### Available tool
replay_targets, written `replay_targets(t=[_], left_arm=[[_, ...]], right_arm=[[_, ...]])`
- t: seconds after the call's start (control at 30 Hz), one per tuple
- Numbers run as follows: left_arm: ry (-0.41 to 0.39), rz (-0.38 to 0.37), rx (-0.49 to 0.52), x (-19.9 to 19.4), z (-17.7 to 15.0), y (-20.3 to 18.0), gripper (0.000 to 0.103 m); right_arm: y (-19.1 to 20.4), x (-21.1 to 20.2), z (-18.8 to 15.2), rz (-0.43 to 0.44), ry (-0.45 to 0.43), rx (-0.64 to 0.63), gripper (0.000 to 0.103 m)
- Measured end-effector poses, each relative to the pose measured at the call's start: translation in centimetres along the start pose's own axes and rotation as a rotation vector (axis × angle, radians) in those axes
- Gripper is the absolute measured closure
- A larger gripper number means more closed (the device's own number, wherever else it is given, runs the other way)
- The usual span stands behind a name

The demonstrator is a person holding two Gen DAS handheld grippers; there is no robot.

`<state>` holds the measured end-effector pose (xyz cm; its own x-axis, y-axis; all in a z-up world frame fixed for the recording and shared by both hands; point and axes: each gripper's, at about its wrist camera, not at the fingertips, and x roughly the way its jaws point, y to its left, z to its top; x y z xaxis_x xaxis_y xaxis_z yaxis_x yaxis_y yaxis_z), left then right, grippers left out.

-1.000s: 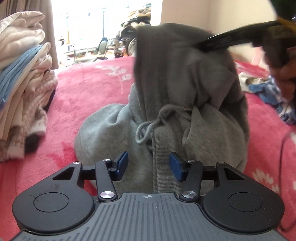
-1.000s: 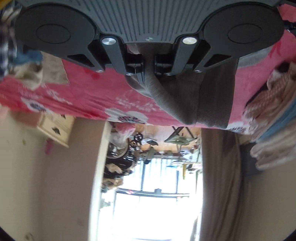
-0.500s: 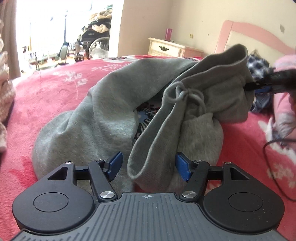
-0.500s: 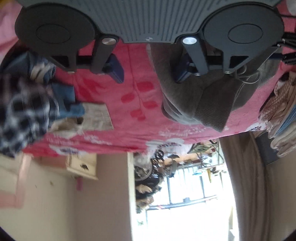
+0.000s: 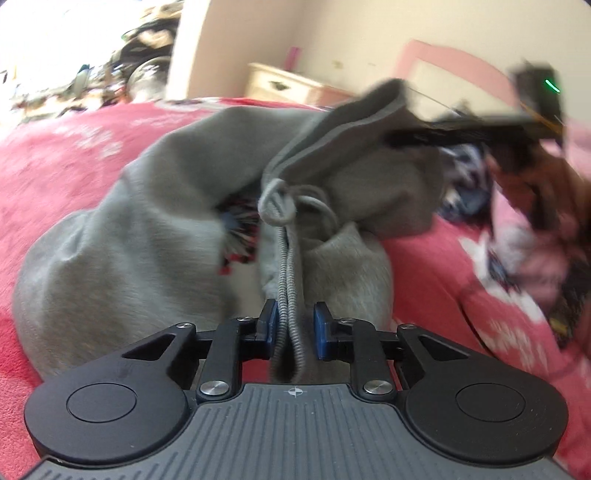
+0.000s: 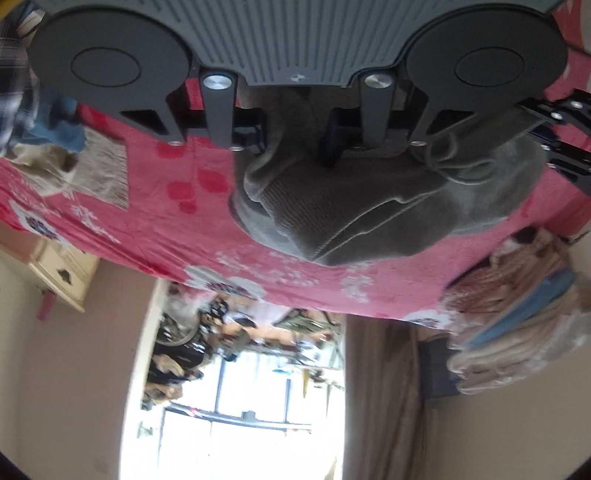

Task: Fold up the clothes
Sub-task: 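Grasp the hoodie hem with the left gripper while the right gripper grasps another hem edge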

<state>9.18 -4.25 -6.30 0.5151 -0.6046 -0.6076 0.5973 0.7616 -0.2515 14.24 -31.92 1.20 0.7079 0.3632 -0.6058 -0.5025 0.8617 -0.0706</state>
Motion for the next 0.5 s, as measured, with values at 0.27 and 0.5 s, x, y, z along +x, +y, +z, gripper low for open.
replay_targets(t=[0.27,0.5], left_arm=[[0.016,0.050,-0.028,1.9,-1.9,-0.3,0.075],[-0.011,0.053,-0.238,2.7,-1.2,1.0,0.091]], right_arm=[[1.5,0.6,0.2,-0.006,-0.027,-0.019,0.061],[2.5,-0.7,0.9,-0.108,-0.074,0.028,0.092]])
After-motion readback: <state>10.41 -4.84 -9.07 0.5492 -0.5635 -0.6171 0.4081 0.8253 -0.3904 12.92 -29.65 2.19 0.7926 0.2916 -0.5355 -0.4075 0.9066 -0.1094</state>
